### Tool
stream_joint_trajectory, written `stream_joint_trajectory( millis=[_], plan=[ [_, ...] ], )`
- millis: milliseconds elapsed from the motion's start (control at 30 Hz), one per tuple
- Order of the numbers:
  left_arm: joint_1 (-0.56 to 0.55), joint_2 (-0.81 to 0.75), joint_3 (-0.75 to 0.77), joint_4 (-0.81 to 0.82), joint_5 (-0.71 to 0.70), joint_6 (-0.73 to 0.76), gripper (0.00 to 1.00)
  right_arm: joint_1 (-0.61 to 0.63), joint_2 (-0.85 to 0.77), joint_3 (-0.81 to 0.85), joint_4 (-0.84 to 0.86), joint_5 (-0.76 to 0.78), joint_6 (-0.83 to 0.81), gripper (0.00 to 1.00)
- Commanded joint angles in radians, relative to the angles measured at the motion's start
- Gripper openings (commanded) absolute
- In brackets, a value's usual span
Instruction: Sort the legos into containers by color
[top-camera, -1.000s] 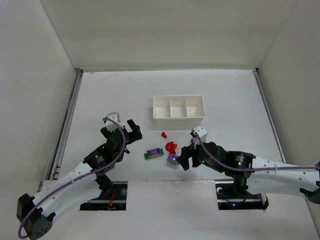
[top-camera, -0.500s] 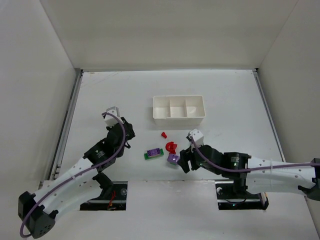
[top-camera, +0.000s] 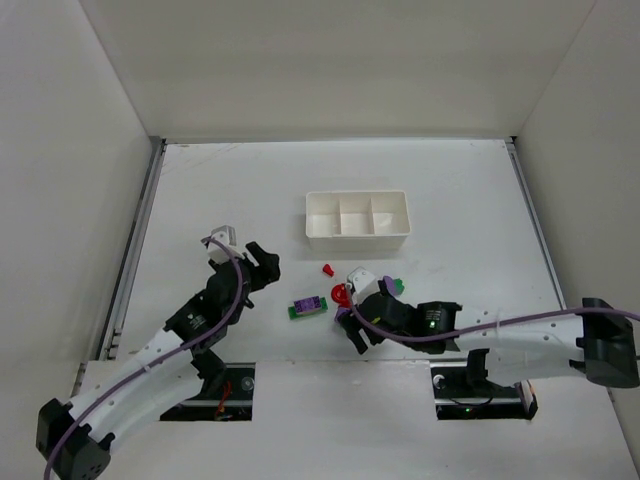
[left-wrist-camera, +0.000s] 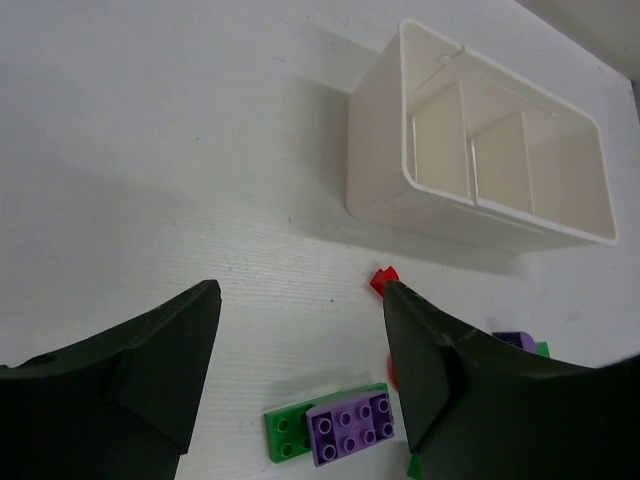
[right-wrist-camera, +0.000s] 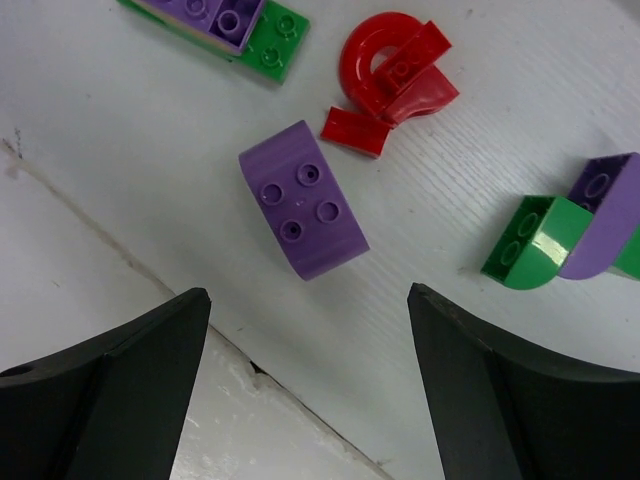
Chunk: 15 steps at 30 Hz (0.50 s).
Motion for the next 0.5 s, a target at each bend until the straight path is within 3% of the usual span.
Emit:
stream_joint_trajectory(
  millis=[0, 467],
  plan=[
    [0.017, 0.053, 0.014, 0.090, 0.087, 0.000, 0.64, -0.006, 0.024, 0.045, 0.120, -0.042, -0.068, 0.85],
    [0.025, 0.067, 0.010, 0.096, 0.157, -0.038, 0.59, -0.143, 0.154, 0.039, 0.283, -0.149, -0.136, 0.72]
  ],
)
